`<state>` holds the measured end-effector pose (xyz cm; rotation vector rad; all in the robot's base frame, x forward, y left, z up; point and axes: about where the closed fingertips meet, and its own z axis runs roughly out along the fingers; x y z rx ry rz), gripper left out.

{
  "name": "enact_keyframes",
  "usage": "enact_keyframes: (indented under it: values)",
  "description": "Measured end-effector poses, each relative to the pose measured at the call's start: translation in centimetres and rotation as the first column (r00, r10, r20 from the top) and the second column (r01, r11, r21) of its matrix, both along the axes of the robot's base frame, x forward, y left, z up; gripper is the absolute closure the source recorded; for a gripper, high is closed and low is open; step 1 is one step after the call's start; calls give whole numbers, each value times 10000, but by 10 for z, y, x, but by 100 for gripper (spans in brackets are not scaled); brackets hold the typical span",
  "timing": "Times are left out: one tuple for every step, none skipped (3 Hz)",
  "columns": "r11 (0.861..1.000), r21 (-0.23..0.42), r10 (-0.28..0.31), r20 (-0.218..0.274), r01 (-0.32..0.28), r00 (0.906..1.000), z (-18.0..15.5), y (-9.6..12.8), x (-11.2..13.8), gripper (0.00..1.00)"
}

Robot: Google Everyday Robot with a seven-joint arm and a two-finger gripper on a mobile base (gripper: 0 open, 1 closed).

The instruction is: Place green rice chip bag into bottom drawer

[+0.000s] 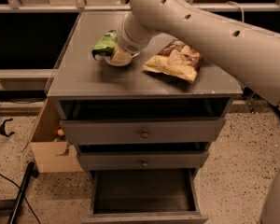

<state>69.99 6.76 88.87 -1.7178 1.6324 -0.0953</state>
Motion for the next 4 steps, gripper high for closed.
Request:
enact_keyframes:
  values:
    - [10000, 4, 10, -8, -10, 10000, 0, 1, -1, 58]
    - [10000, 6, 15, -13, -15, 10000, 0, 1, -1, 35]
    - [10000, 1, 43, -62, -43, 10000, 2, 4, -3, 11]
    - [10000, -16, 63, -89, -63, 9999, 5, 6, -5, 12]
